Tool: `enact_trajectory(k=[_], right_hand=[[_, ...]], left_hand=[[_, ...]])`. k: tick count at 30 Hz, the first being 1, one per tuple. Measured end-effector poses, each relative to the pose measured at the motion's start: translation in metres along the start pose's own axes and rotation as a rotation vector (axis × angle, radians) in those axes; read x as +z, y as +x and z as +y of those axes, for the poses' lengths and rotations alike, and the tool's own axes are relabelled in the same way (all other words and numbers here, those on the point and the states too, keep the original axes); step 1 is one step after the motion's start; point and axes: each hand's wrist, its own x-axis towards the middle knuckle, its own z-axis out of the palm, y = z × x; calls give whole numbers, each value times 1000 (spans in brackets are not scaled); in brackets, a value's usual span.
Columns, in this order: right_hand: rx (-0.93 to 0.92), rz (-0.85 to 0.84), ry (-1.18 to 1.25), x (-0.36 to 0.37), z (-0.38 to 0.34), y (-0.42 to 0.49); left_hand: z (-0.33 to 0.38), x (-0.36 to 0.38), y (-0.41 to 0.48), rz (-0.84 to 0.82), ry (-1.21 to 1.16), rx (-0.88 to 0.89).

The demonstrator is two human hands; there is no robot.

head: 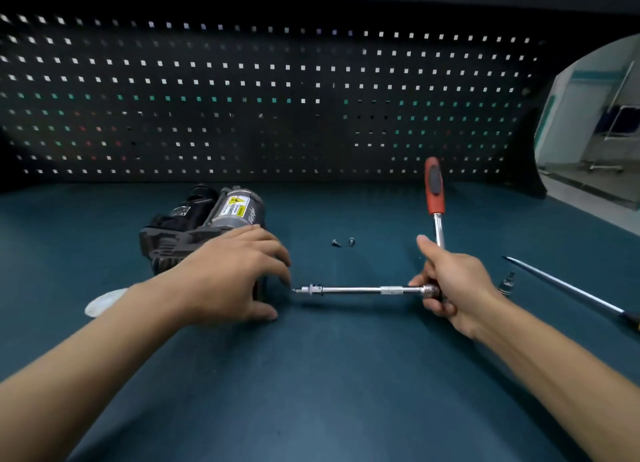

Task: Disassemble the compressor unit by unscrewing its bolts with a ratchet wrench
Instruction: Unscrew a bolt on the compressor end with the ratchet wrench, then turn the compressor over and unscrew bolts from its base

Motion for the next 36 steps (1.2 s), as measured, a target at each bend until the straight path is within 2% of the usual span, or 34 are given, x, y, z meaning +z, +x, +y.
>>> enact_trajectory(k=[3,11,17,27,32,34,36], right_hand=[[-37,-6,-1,9,1,2],[-112,45,81,17,6,4],[-105,98,207,15,5,4],[-123,99,251,12,7,4],[-106,100,300,8,8,6],[-104,98,298,8,9,6],[-111,101,305,9,10,5]], left_hand=[[-5,3,-1,49,-23,-61],[-20,2,-7,-18,-3,-248],[-26,2,-4,-1,-58,-229],[-28,2,-11,74,-146,-231],[-22,0,-6,12,-132,-278],[-24,-5,-5,-57,-219,-321],[-34,-17,3,-44,-446,-376]])
